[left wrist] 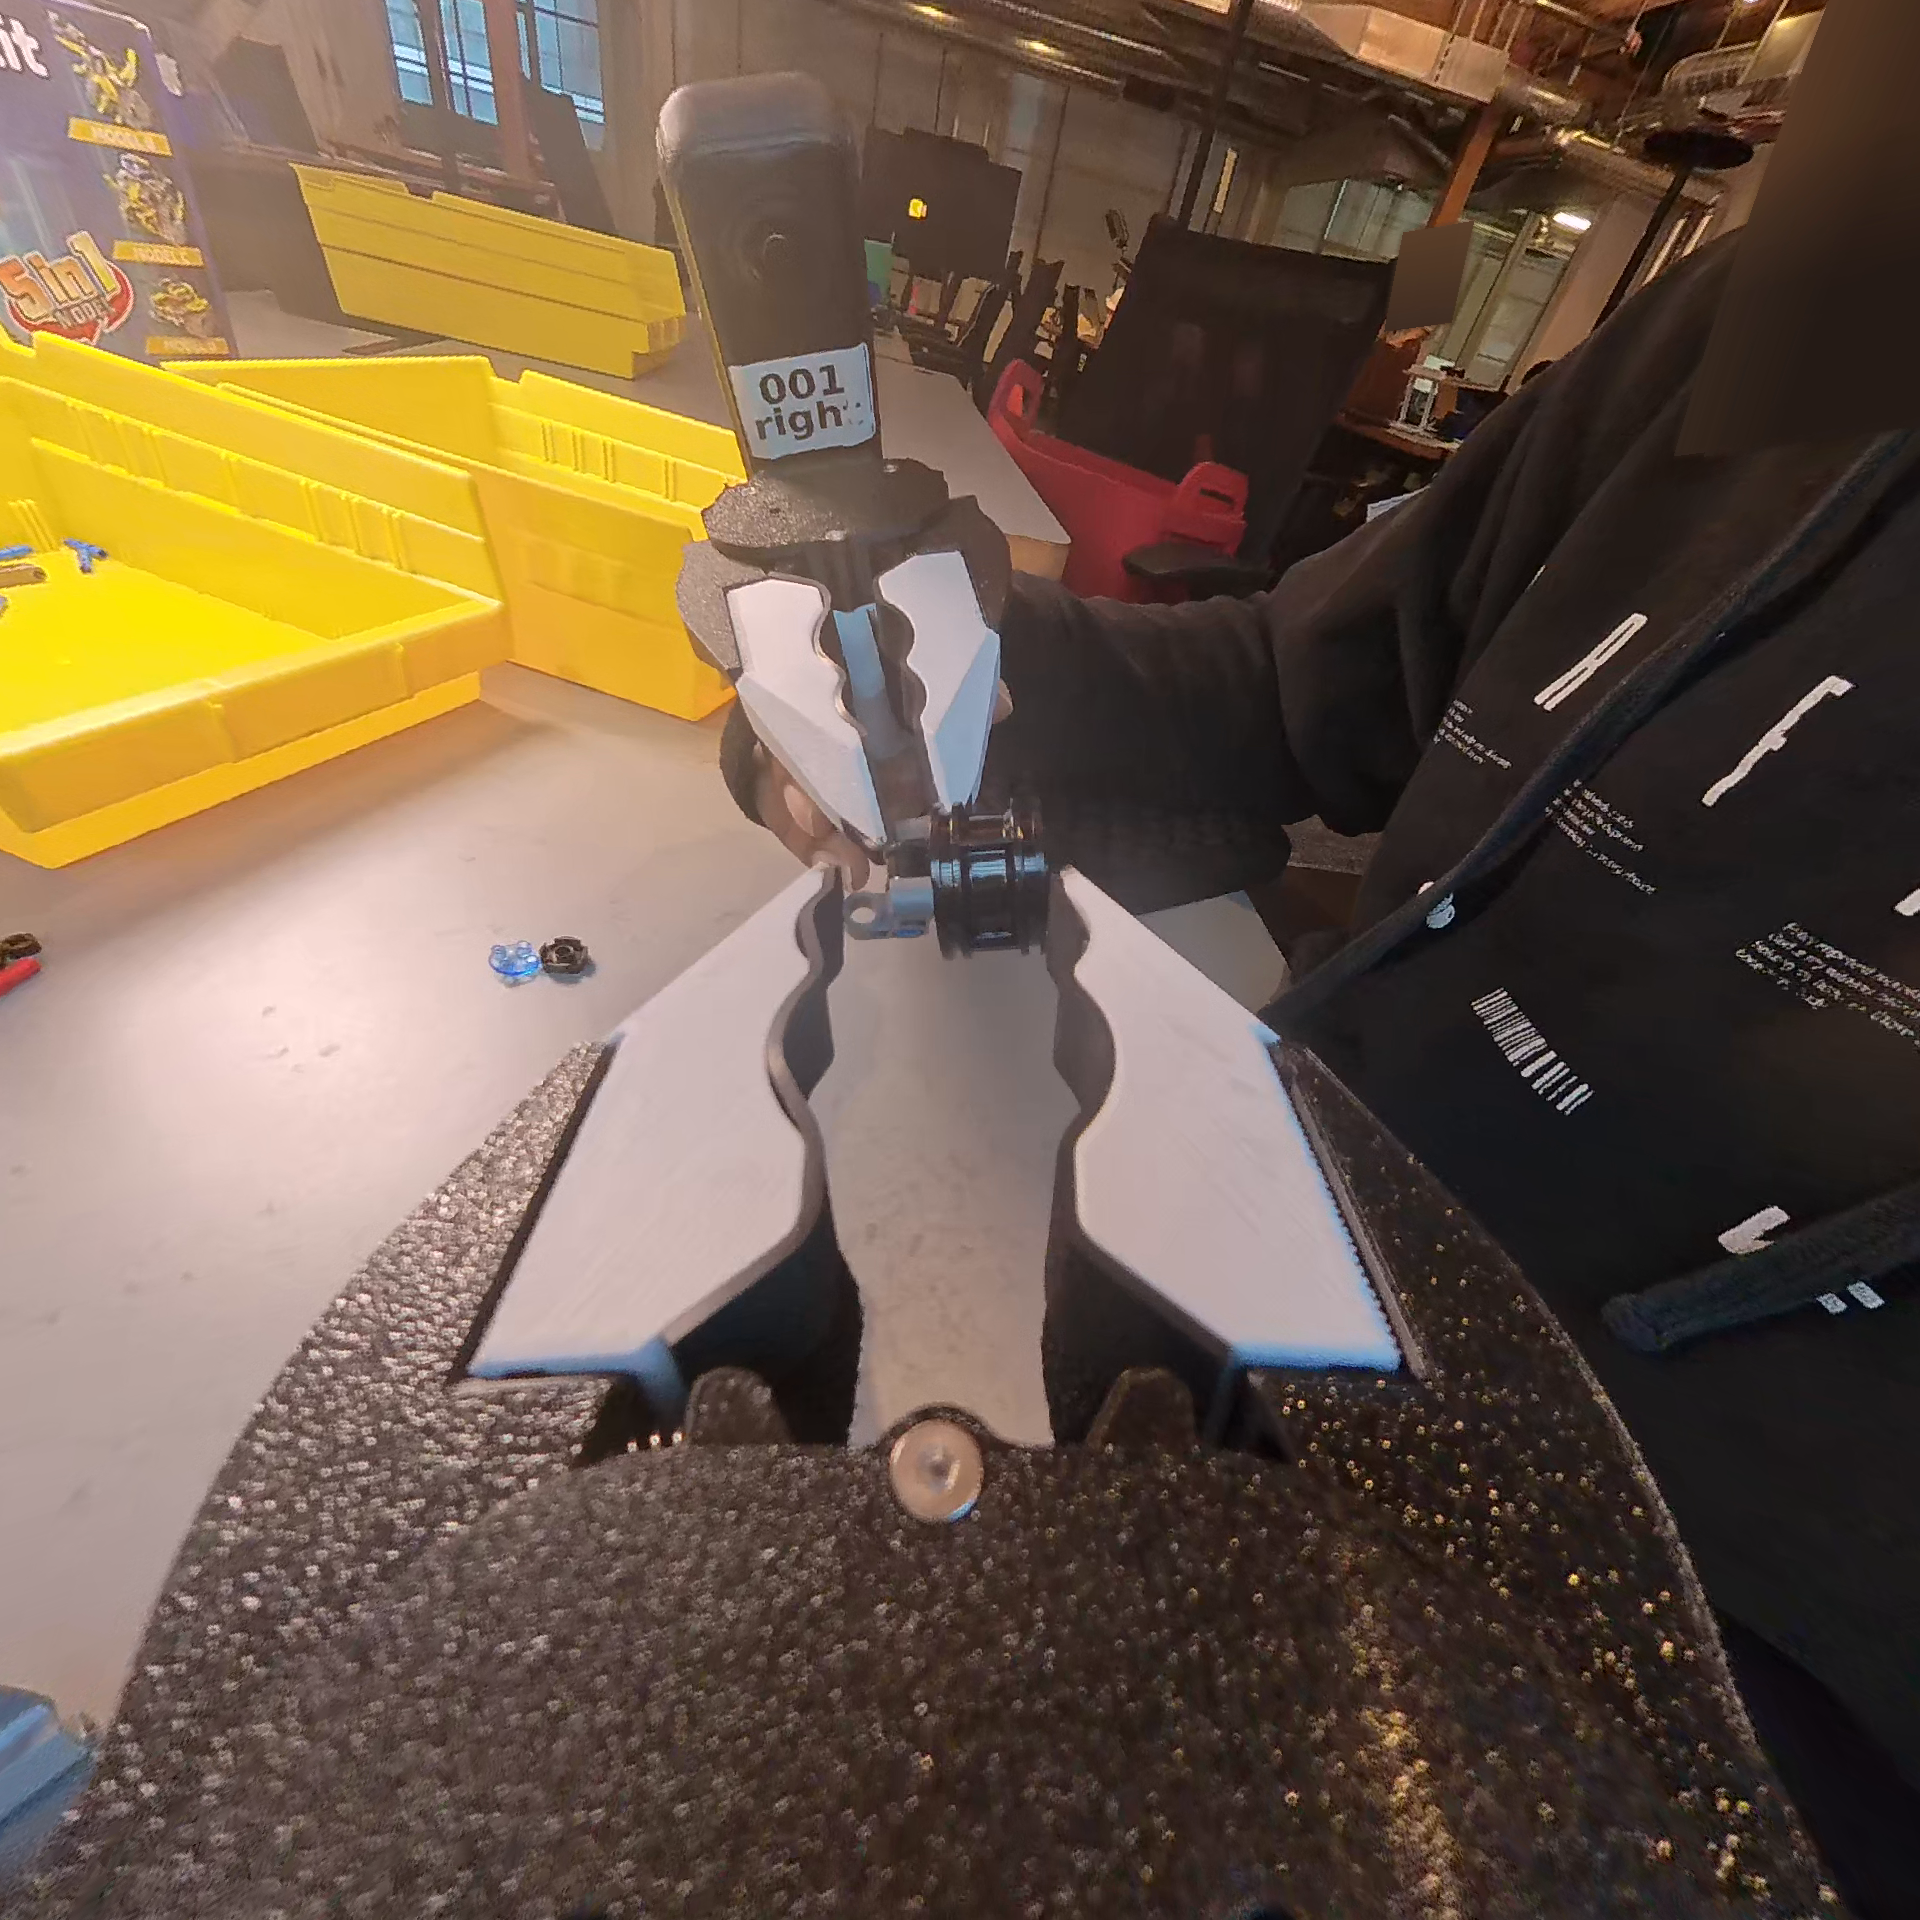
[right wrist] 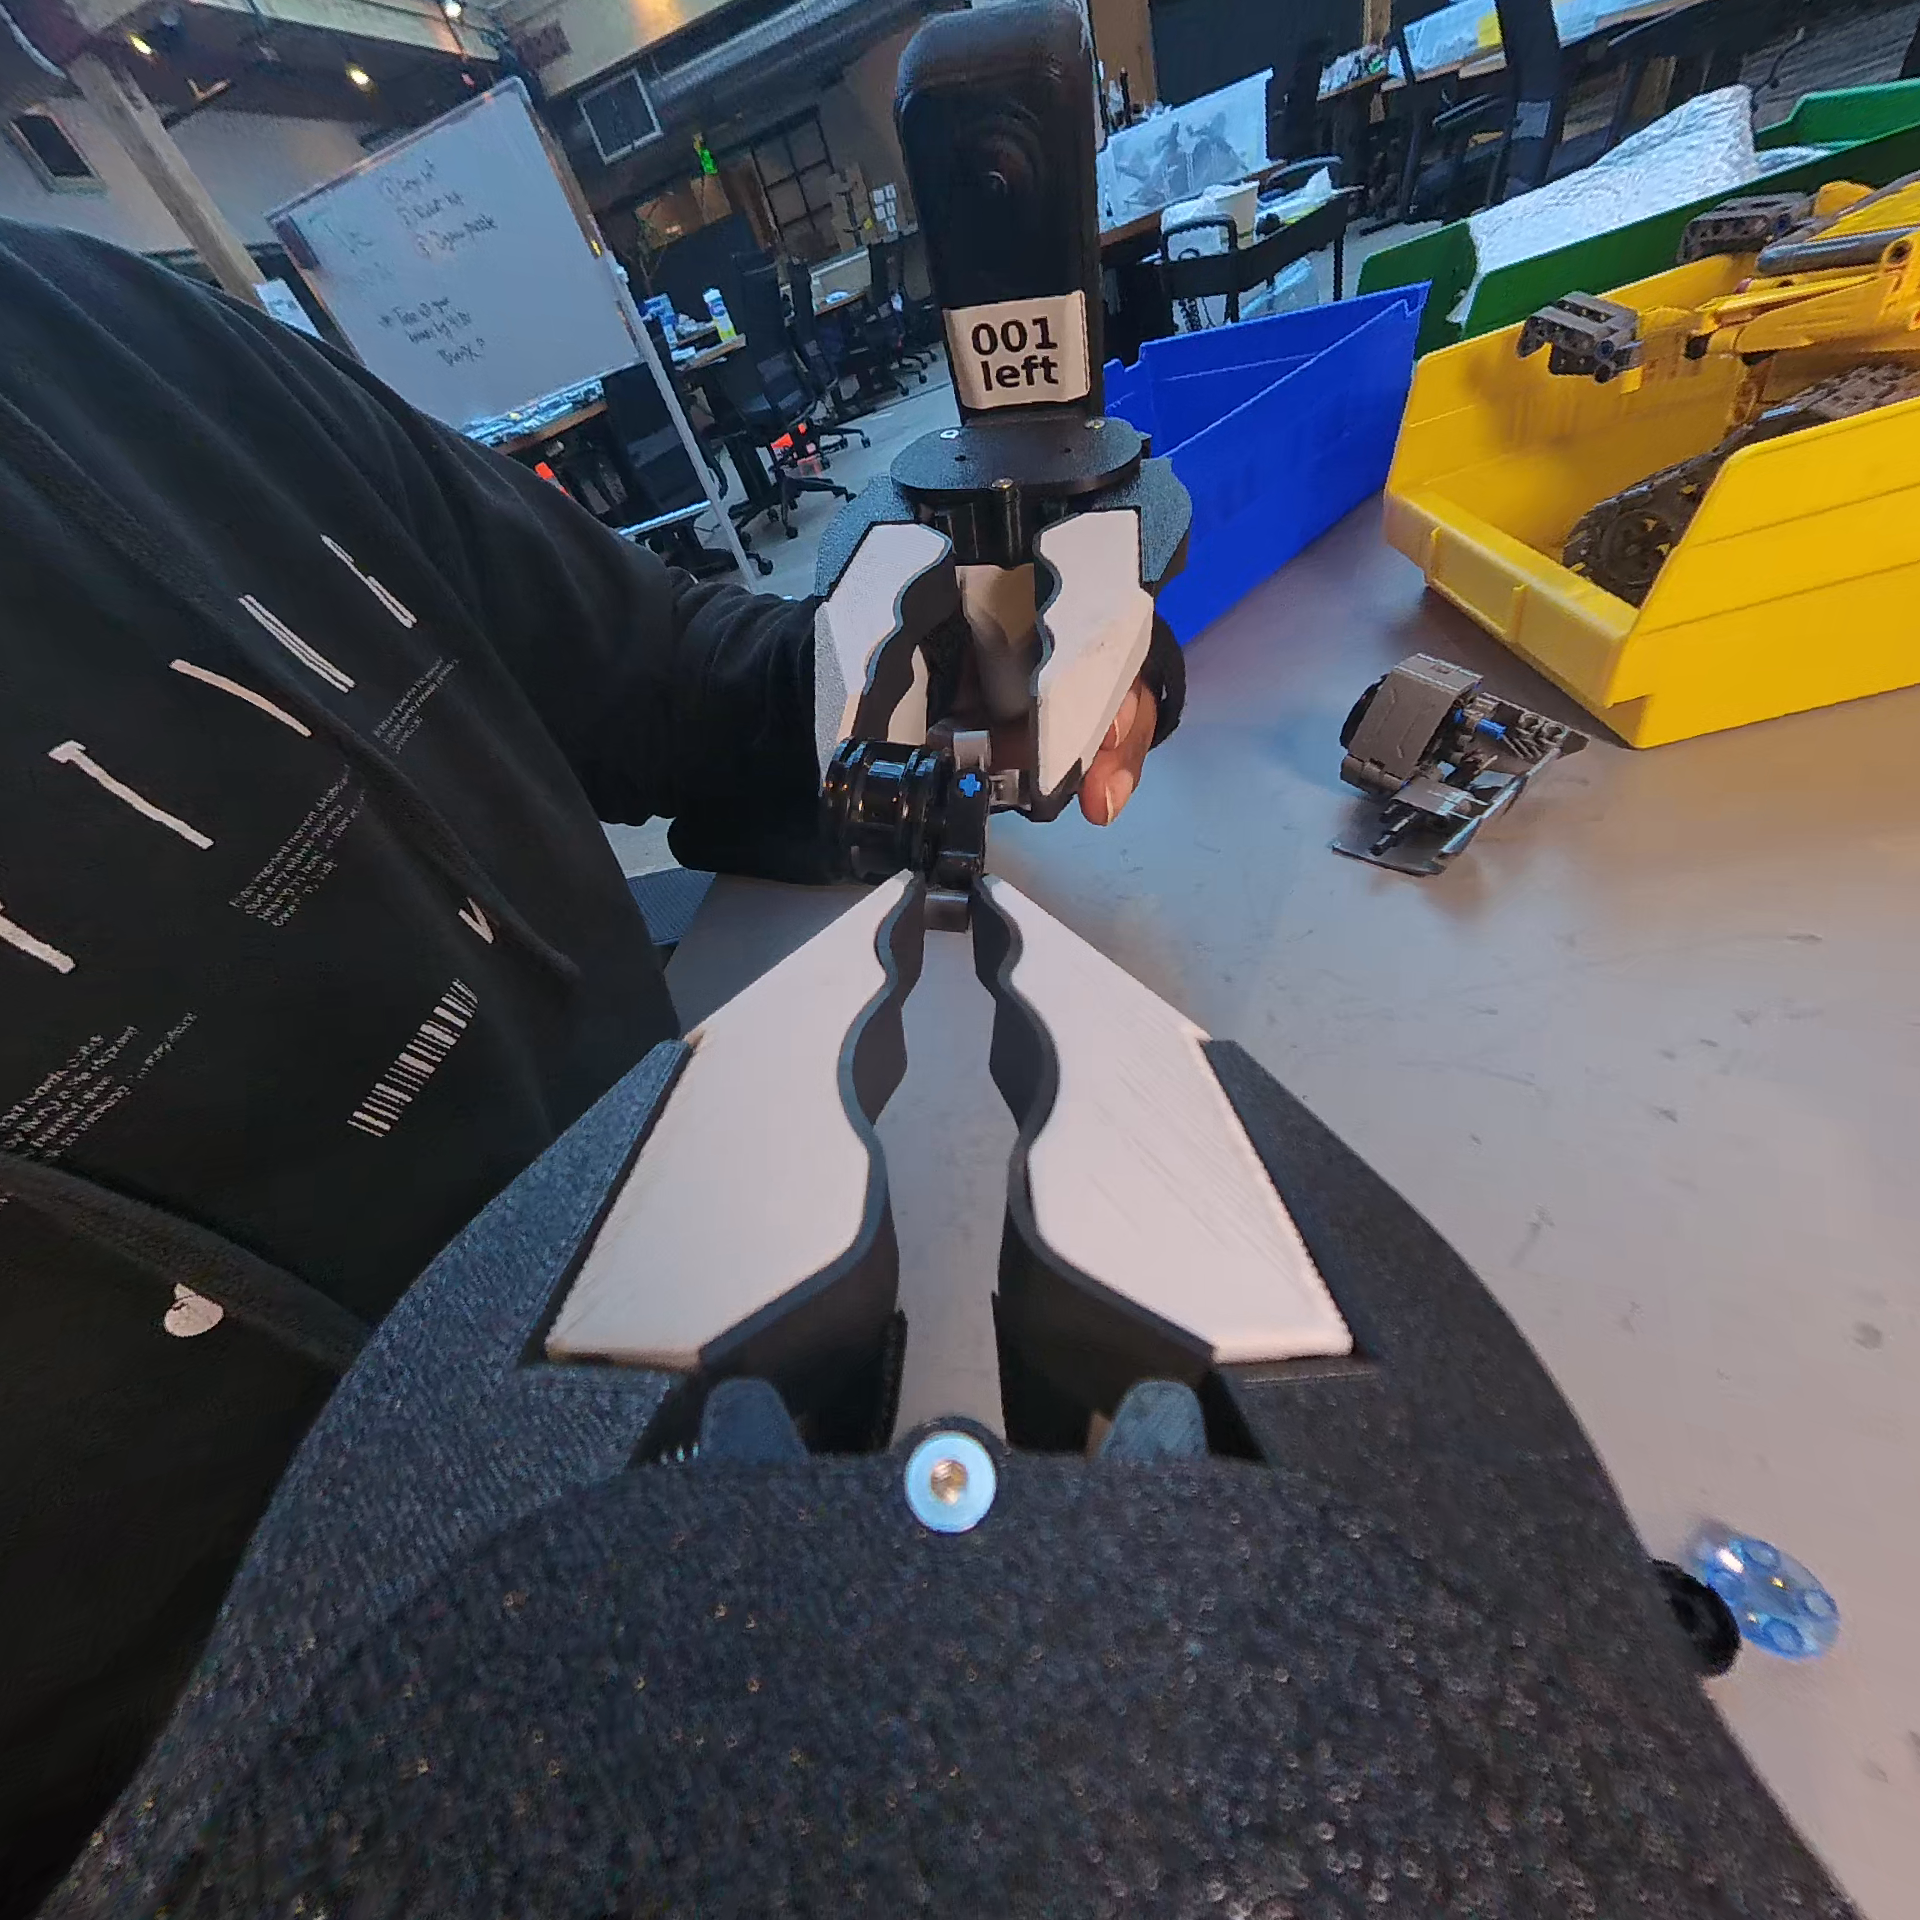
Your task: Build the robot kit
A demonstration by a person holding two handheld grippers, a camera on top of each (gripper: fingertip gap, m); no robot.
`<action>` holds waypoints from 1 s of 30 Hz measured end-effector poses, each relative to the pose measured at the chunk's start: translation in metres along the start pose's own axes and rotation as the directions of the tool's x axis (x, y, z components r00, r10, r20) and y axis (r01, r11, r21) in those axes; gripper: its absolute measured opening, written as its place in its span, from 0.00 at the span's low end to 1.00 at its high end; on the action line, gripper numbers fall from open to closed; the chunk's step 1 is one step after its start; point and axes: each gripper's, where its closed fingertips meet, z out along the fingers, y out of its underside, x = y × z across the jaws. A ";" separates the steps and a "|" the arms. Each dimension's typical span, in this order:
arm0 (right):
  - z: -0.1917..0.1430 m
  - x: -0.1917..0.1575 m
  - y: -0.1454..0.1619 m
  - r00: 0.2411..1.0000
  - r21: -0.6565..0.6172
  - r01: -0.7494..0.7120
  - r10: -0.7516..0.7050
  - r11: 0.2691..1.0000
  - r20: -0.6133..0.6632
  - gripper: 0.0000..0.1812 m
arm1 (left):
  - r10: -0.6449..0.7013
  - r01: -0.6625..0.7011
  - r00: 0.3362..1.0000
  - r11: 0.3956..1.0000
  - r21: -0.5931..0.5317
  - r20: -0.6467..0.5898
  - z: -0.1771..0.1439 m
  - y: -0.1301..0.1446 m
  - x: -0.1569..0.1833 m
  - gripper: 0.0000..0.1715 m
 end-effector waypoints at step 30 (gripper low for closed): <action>0.013 0.055 -0.003 0.929 0.162 -0.248 0.282 0.955 -0.241 0.17 | 0.733 -0.586 0.437 0.671 -0.454 0.521 -0.007 -0.001 -0.057 0.22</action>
